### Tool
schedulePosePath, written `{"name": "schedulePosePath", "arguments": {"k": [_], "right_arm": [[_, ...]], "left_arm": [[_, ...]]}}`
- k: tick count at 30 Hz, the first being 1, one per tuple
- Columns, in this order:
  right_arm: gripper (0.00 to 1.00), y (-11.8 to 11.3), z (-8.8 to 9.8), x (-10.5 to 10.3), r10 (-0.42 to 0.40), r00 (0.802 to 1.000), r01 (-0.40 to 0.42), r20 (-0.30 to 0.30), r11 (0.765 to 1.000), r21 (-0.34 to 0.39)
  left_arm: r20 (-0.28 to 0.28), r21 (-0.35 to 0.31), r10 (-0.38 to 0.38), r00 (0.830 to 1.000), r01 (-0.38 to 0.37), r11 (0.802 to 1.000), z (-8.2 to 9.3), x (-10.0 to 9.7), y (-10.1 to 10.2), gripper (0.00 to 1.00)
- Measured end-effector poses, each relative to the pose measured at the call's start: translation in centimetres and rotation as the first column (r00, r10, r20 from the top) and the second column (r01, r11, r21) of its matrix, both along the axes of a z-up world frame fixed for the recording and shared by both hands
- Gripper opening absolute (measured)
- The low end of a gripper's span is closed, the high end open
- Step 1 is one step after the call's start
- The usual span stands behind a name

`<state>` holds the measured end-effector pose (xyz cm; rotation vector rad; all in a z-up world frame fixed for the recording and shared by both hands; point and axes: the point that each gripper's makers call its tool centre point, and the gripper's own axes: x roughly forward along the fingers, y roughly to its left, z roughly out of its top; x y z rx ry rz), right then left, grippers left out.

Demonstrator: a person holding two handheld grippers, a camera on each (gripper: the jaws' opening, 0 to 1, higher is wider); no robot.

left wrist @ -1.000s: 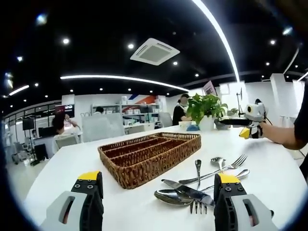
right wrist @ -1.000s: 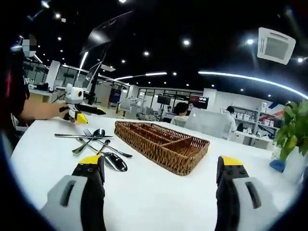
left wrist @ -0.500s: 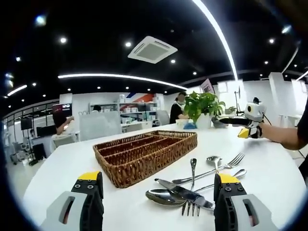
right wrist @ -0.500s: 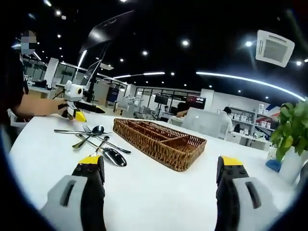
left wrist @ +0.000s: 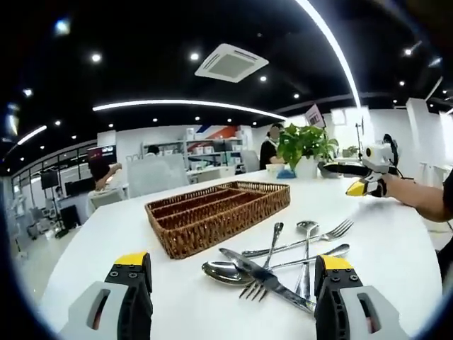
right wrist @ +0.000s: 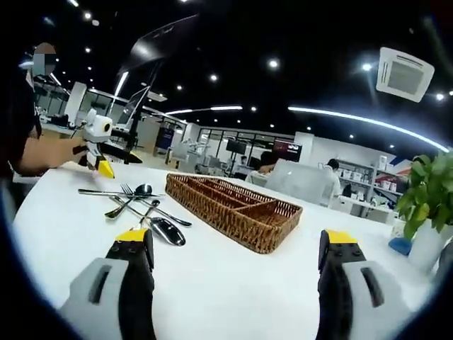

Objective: Arrange the knives, forks, and spoons in their matching storage slots by inserting each utensil handle-first until every utensil is classified and aligned in the correct compartment

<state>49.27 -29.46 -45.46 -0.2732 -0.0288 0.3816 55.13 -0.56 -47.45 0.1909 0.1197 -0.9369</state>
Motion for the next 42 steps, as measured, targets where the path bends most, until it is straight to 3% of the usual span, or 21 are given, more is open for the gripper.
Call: {"name": "schedulePosePath", "arguments": {"k": [5, 11, 14, 16, 19, 21, 30, 37, 42], "right_arm": [[0.99, 0.0, -0.3, 0.1, -0.001, 1.000, 0.000, -0.008, 1.000, -0.011], [0.99, 0.1, -0.4, 0.1, 0.003, 1.000, -0.003, -0.010, 1.000, -0.019], [0.99, 0.2, -0.4, 0.1, 0.004, 1.000, -0.004, -0.010, 1.000, -0.025], [0.99, 0.3, -0.5, 0.1, 0.006, 1.000, -0.006, -0.013, 1.000, -0.027], [0.99, 0.3, -0.5, 0.1, 0.008, 1.000, -0.008, -0.012, 0.999, -0.034], [0.99, 0.3, -0.5, 0.0, 0.009, 1.000, -0.009, -0.011, 0.999, -0.034], [0.99, 0.4, -0.6, 0.0, 0.012, 1.000, -0.013, -0.017, 0.999, -0.036], [0.99, 0.2, -0.5, 0.0, 0.009, 1.000, -0.010, -0.016, 0.999, -0.034], [0.99, 0.3, -0.7, 0.0, 0.012, 1.000, -0.013, -0.021, 0.999, -0.041]], "left_arm": [[-0.053, -0.006, 0.036, 0.998, -0.037, 0.999, -0.6, -1.0, -0.3, 1.00], [-0.103, 0.133, 0.031, 0.994, -0.017, 0.991, -3.6, -2.0, -0.4, 0.89], [-0.134, 0.126, 0.001, 0.991, 0.016, 0.992, -3.8, -2.9, -0.8, 0.85], [-0.166, 0.180, -0.044, 0.985, 0.074, 0.981, -4.9, -3.8, -1.0, 0.76], [-0.174, 0.201, -0.022, 0.984, 0.058, 0.978, -5.6, -3.4, -1.0, 0.73], [-0.193, 0.184, -0.021, 0.981, 0.058, 0.981, -5.5, -3.4, -1.0, 0.71], [-0.251, 0.196, -0.059, 0.966, 0.111, 0.974, -5.7, -4.4, -0.8, 0.42], [-0.264, 0.211, -0.053, 0.963, 0.111, 0.971, -5.7, -4.3, -0.5, 0.29], [-0.278, 0.220, -0.028, 0.960, 0.092, 0.971, -5.7, -3.8, -0.9, 0.26]]}}
